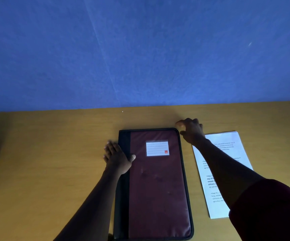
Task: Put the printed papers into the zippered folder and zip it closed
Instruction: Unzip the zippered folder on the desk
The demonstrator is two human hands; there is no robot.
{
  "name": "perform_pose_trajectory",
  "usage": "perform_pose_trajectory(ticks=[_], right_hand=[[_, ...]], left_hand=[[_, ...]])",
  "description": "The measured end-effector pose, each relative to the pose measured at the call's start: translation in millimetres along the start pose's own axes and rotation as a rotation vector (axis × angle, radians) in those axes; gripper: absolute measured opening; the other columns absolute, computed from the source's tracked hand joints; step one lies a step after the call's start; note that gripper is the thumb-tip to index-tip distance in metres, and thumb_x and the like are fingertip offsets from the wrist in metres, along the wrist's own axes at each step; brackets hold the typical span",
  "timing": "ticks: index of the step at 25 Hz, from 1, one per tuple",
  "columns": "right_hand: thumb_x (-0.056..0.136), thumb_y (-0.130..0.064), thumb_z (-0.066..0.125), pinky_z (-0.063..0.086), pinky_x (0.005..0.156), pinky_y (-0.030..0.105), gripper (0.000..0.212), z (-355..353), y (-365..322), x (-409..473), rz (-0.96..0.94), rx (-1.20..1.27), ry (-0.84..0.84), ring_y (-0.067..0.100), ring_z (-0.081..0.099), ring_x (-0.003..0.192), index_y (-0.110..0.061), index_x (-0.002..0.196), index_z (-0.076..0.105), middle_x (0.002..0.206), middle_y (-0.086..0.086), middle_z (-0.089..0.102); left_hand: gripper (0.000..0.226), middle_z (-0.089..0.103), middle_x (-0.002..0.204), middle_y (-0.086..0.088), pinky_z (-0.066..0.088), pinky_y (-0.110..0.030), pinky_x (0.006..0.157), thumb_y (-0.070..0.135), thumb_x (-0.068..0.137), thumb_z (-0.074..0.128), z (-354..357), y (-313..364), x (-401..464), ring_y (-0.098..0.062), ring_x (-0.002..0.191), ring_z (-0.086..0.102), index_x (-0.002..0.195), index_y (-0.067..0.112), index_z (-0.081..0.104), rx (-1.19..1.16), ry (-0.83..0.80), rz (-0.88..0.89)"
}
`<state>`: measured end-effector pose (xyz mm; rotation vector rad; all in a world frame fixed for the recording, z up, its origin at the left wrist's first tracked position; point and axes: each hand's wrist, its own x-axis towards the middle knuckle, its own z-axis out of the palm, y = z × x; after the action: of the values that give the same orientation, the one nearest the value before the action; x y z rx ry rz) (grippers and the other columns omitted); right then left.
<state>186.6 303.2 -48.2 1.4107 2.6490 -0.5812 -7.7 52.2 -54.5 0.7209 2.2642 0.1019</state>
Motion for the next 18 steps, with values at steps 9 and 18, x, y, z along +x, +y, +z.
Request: perform_pose_trajectory(ticks=[9,18], right_hand=[[0.088,-0.012,0.069,0.043,0.084,0.038,0.015,5,6,2,-0.13,-0.062,0.102,0.027,0.054,0.101,-0.021,0.1,0.071,0.109,0.003,0.067],[0.092,-0.008,0.058,0.038,0.075,0.037,0.01,16,5,-23,-0.105,-0.208,0.128,0.026,0.052,0.093,-0.017,0.093,0.063,0.088,0.004,0.067]], left_hand=[[0.113,-0.032,0.158,-0.018,0.0,-0.054,0.121,0.062,0.093,0.051,1,2,1,-0.036,0.148,-0.025,0.15,0.0,-0.024,-0.008,0.011,-0.004],[0.112,-0.032,0.158,-0.018,-0.001,-0.053,0.122,0.062,0.093,0.05,0,1,0,-0.035,0.148,-0.025,0.151,0.001,-0.023,-0.008,0.004,-0.016]])
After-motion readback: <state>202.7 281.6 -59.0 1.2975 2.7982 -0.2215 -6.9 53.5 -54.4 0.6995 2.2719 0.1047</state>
